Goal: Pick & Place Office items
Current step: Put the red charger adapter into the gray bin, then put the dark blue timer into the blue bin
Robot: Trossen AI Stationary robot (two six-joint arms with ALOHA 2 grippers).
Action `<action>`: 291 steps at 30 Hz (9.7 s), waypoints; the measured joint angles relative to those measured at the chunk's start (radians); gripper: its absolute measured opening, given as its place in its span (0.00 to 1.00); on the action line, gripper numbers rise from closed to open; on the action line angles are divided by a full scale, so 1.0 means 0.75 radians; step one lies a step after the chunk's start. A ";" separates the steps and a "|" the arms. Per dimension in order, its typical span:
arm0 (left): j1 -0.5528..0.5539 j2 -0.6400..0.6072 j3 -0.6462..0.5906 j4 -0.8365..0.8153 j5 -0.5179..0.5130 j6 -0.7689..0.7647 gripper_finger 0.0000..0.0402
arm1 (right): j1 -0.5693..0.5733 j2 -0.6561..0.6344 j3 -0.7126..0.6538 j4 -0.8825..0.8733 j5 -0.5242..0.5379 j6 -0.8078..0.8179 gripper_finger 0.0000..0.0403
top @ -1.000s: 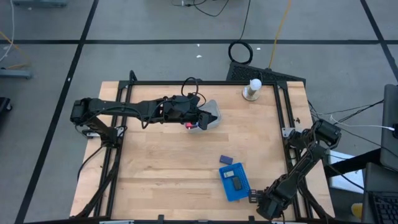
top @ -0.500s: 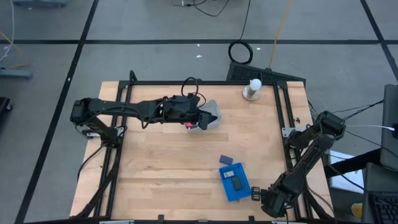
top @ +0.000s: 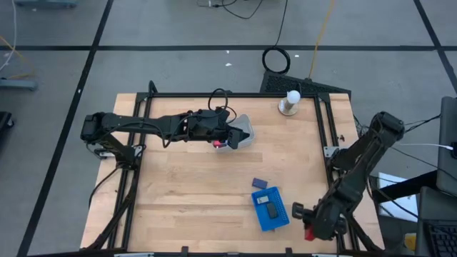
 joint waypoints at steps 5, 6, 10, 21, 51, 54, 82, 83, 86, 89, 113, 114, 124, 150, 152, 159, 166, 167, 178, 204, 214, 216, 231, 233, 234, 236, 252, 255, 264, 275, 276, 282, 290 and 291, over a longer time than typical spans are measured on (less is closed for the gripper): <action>-0.001 0.000 0.000 0.000 0.000 0.000 0.61 | -0.071 -0.120 0.000 0.001 0.088 0.027 0.28; 0.000 0.000 0.000 0.000 0.000 0.000 0.61 | -0.087 -0.146 0.000 0.002 0.102 0.044 0.28; -0.001 0.000 0.000 0.000 0.000 0.000 0.61 | -0.158 -0.252 0.000 0.008 0.116 0.112 0.28; -0.001 0.000 0.000 0.000 0.000 0.000 0.61 | -0.330 -0.403 0.000 0.101 0.176 0.173 0.28; 0.112 -0.033 0.000 0.248 0.211 0.625 0.61 | -0.849 -0.204 0.000 0.482 0.592 0.647 0.28; 0.147 -0.074 0.000 0.217 0.212 0.674 0.61 | -0.915 -0.192 0.000 0.513 0.590 0.615 0.28; 0.231 -0.394 0.000 -0.142 0.286 1.099 0.61 | -1.611 -0.034 -0.001 0.979 0.032 0.505 0.28; 0.231 -0.399 0.000 -0.141 0.286 1.098 0.61 | -1.620 -0.010 -0.001 1.019 0.004 0.508 0.28; 0.231 -0.402 0.000 -0.140 0.286 1.097 0.61 | -1.646 0.052 -0.001 1.108 -0.066 0.552 0.28; 0.231 -0.400 0.000 -0.142 0.285 1.094 0.61 | -1.660 0.114 -0.001 1.170 -0.108 0.576 0.28; 0.230 -0.399 0.000 -0.103 0.283 1.026 0.61 | -1.733 0.443 0.001 1.186 -0.247 0.529 0.28; 0.230 -0.399 0.000 -0.103 0.283 1.025 0.61 | -1.736 0.456 0.001 1.187 -0.247 0.527 0.28; 0.230 -0.399 0.000 -0.103 0.283 1.005 0.61 | -1.735 0.600 -0.001 1.259 -0.287 0.525 0.28; 0.230 -0.399 0.000 -0.104 0.283 0.948 0.61 | -1.743 0.672 0.000 1.352 -0.312 0.606 0.66; 0.230 -0.399 0.000 -0.104 0.283 0.946 0.61 | -1.736 0.655 -0.001 1.376 -0.312 0.611 0.66; 0.230 -0.399 0.000 -0.110 0.283 0.935 0.61 | -1.712 0.538 -0.001 1.373 -0.312 0.582 0.62; 0.230 -0.399 0.000 -0.110 0.284 0.930 0.61 | -1.708 0.401 -0.001 1.298 -0.311 0.585 0.61; 0.230 -0.399 0.000 -0.110 0.284 0.930 0.61 | -1.708 0.381 -0.001 1.289 -0.311 0.587 0.61; 0.229 -0.399 0.000 -0.111 0.284 0.906 0.61 | -1.708 0.197 -0.001 1.172 -0.306 0.644 0.61; 0.228 -0.399 0.000 -0.111 0.293 0.897 0.61 | -1.478 -0.003 -0.001 0.746 -0.129 0.606 0.61; 0.210 -0.399 0.000 -0.125 0.295 0.862 0.61 | -1.357 -0.112 -0.001 0.539 -0.100 0.473 0.61; 0.206 -0.399 0.000 -0.125 0.295 0.861 0.61 | -1.355 -0.143 0.001 0.492 -0.100 0.433 0.61; 0.175 -0.399 0.000 -0.108 0.277 0.826 0.61 | -1.369 -0.272 -0.001 0.269 -0.095 0.320 0.60; 0.175 -0.399 0.000 -0.108 0.279 0.825 0.61 | -1.369 -0.271 -0.001 0.252 -0.095 0.319 0.57; 0.175 -0.399 0.000 -0.108 0.281 0.826 0.61 | -1.369 -0.270 0.000 0.245 -0.094 0.318 0.55; 0.175 -0.399 0.000 -0.107 0.281 0.825 0.61 | -1.369 -0.266 -0.001 0.233 -0.095 0.315 0.50; 0.175 -0.399 0.000 -0.106 0.282 0.820 0.61 | -1.366 -0.251 -0.096 0.176 -0.104 0.297 0.01; 0.175 -0.399 0.000 -0.105 0.282 0.807 0.61 | -1.365 -0.253 -0.159 0.188 -0.124 0.322 0.01; 0.175 -0.399 0.000 -0.105 0.283 0.789 0.61 | -1.330 -0.252 -0.411 0.268 -0.173 0.398 0.00; 0.175 -0.399 0.000 -0.105 0.283 0.795 0.61 | -1.222 -0.252 -0.543 0.472 -0.164 0.607 0.00; 0.175 -0.399 0.000 -0.105 0.283 0.795 0.61 | -1.209 -0.252 -0.548 0.497 -0.157 0.622 0.00; 0.175 -0.399 0.000 -0.105 0.282 0.796 0.61 | -1.173 -0.252 -0.584 0.565 -0.024 0.680 0.00; 0.175 -0.399 0.000 -0.105 0.281 0.805 0.61 | -1.174 -0.252 -0.622 0.610 0.106 0.792 0.00; 0.175 -0.399 0.000 -0.105 0.281 0.805 0.61 | -1.173 -0.252 -0.622 0.615 0.116 0.817 0.00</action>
